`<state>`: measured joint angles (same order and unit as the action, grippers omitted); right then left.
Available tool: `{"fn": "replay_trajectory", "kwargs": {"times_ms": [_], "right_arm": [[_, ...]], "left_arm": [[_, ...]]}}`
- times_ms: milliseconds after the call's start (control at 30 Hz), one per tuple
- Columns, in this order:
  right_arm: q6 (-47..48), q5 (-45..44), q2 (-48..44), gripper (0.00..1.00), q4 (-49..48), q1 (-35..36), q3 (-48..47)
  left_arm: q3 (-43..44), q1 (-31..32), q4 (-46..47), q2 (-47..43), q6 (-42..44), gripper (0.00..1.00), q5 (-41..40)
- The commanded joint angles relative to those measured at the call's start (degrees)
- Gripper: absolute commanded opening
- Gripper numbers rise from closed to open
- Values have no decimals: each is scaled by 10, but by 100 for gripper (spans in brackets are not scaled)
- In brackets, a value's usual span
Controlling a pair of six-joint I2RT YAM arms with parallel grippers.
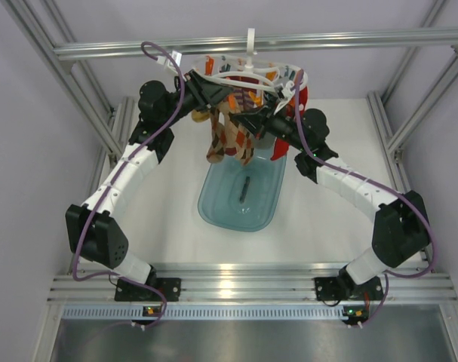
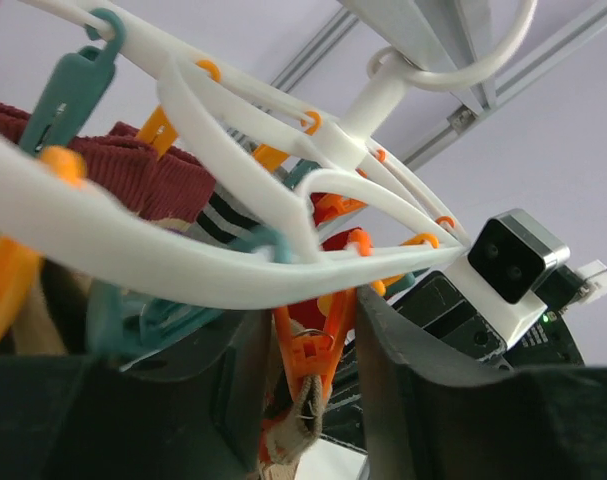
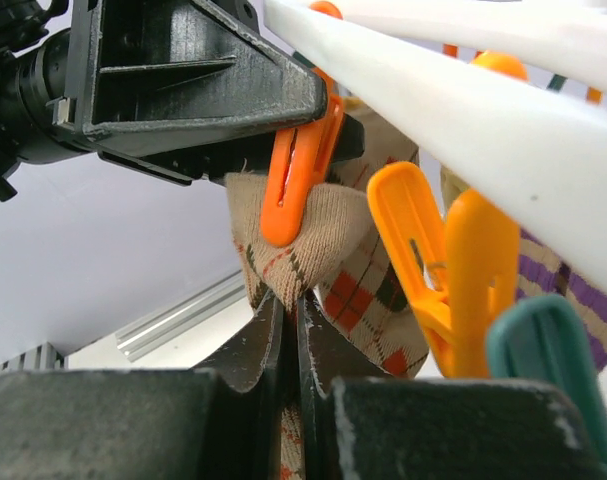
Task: Clip the socks to the hanger
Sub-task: Clamp the sock onto the hanger.
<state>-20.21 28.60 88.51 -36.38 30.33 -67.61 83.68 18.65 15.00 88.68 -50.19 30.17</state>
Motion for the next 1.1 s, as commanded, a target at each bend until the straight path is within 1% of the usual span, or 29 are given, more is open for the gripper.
{"fn": "replay_trajectory", "kwargs": {"times_ms": [0,67,100,233,300,333,367,467,500,533,567,633,667,733,767,800,833,867,933,967,1033,1067], "right_arm": [[-18,-14,3,0,-15,-7,-29],[-16,-15,2,0,-12,-9,-29],[-15,-15,3,0,-11,-10,-29],[-11,-17,4,0,-8,-11,-29],[-9,-16,3,0,-6,-11,-29],[-6,-15,6,0,-7,-12,-29],[-5,-14,6,0,-5,-12,-29],[0,-14,5,0,-6,-11,-23],[1,-13,3,4,-4,-11,-21],[6,-11,1,10,2,-12,-19],[9,-9,-3,26,5,-12,-17],[17,-3,-12,43,23,-12,-13],[18,-2,-18,56,31,-12,-9],[24,-2,-36,65,45,-11,-2],[25,-1,-44,77,59,-12,5],[26,0,-62,82,65,-12,22],[33,3,-72,88,74,-12,32],[36,8,-83,91,91,-12,50],[56,14,-118,95,113,-12,73],[65,15,-132,96,133,-12,98],[95,19,-177,98,153,-11,122],[108,23,-191,98,167,-12,144]], "left_arm": [[3,-9,-19,7,17,45,-31],[8,-13,-19,6,20,53,-35],[9,-17,-19,5,20,64,-35],[6,-26,-19,-3,22,73,-34],[3,-27,-9,-12,33,78,-20],[1,-27,-8,-17,37,84,-7],[-6,-27,-4,-22,46,87,-5],[-29,-27,-16,-54,76,93,-23],[-40,-27,-25,-76,91,94,-31],[-51,-27,-27,-87,98,95,-34],[-73,-27,-30,-97,118,98,-34],[-90,-27,-55,-129,140,98,-38],[-102,-27,-68,-148,168,98,-46],[-112,-29,-116,-165,202,98,-57],[-114,-30,-136,-173,235,98,-74],[-113,-34,-159,-185,249,98,-86],[-109,-34,-215,-190,260,98,-99],[-104,-36,-241,-195,285,98,-115],[-90,-43,-305,-194,308,98,-134],[-80,-48,-358,-194,329,98,-136],[-80,-64,-398,-198,354,98,-122],[-82,-68,-441,-199,380,98,-117]]}}
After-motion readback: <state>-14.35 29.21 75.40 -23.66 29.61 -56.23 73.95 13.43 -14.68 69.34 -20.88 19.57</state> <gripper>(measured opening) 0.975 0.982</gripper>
